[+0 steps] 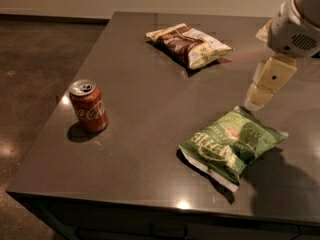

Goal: Move green jalapeno chip bag near coke can

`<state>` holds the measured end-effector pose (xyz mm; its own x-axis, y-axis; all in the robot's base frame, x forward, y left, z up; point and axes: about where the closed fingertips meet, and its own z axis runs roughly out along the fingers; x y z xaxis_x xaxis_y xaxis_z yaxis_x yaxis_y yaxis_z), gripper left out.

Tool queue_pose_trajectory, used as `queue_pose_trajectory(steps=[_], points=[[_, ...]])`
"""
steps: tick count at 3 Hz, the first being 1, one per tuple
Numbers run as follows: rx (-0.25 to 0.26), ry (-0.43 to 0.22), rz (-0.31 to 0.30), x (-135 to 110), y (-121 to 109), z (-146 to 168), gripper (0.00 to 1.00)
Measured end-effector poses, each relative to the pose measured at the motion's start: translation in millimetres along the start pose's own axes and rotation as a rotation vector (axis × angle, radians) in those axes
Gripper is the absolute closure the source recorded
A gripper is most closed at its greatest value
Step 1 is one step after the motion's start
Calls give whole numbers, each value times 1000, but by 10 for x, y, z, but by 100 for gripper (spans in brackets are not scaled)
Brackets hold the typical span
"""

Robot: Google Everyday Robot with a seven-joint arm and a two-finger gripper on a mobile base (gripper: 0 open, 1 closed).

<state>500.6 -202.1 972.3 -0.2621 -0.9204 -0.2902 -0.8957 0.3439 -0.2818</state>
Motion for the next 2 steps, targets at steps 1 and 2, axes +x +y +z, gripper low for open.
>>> queue_pose_trajectory(steps=[1, 2], points=[[6, 4, 32, -71, -241, 162, 0], [-56, 54, -19, -36, -298, 330, 0]])
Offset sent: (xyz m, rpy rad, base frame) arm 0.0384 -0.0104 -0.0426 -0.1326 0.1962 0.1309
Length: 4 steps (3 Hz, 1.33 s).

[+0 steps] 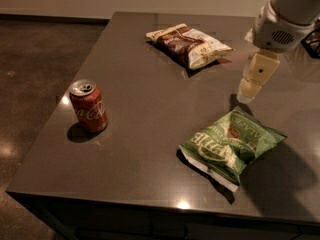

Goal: Move green jalapeno chip bag near coke can

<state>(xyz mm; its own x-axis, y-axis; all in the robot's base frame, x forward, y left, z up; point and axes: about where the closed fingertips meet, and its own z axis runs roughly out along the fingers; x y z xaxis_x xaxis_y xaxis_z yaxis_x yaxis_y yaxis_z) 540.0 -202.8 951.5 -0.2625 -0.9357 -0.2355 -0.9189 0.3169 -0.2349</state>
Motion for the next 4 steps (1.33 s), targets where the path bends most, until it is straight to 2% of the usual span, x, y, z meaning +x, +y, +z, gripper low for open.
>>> queue_pose_trajectory(steps=[1, 2, 3, 4], points=[[-113, 36, -125, 79, 174, 201, 0], [-223, 45, -288, 140, 340, 412, 0], [-271, 18, -429, 175, 481, 564, 0], [-285, -30, -549, 221, 628, 652, 0]])
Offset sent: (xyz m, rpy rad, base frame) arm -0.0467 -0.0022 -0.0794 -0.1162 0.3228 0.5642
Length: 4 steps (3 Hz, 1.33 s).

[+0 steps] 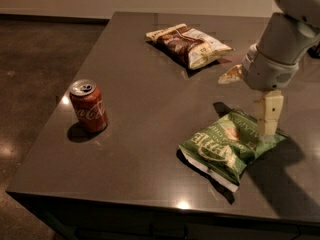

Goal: Move green jalapeno chip bag near coke can

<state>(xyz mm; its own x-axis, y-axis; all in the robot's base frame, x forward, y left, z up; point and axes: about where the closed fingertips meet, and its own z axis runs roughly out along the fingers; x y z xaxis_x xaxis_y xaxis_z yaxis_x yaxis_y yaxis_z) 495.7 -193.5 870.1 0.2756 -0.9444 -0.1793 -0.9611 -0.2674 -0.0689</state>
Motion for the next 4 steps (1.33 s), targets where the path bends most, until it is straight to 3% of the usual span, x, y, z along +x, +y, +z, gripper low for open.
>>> queue_pose_trajectory(steps=[1, 2, 3, 4], points=[[-9, -17, -73, -2, 115, 76, 17], [-24, -20, -114, -44, 165, 113, 48], [-20, -25, -112, -119, 129, 94, 72], [40, -55, -93, -400, -90, 23, 94]])
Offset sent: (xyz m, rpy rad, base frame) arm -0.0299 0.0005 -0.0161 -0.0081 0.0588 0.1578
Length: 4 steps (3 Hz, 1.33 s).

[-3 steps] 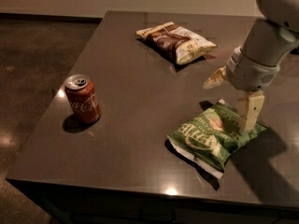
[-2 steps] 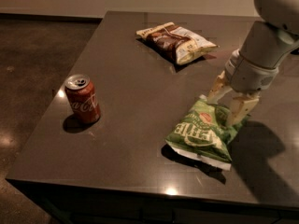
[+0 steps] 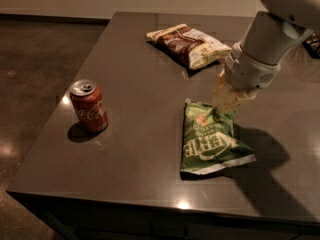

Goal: Move green jalapeno chip bag near coke can

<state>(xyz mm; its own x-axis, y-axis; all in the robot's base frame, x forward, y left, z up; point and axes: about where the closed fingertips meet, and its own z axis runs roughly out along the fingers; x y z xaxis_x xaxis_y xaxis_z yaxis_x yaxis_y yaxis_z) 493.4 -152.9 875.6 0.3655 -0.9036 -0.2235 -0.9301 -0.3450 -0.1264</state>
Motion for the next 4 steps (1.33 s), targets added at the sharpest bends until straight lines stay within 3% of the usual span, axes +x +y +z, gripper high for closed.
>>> queue_pose_trajectory(steps=[1, 2, 4], points=[[59, -38, 29, -293, -291, 3, 100], [101, -73, 60, -539, -569, 44, 100], [126, -132, 103, -887, -949, 150, 100]])
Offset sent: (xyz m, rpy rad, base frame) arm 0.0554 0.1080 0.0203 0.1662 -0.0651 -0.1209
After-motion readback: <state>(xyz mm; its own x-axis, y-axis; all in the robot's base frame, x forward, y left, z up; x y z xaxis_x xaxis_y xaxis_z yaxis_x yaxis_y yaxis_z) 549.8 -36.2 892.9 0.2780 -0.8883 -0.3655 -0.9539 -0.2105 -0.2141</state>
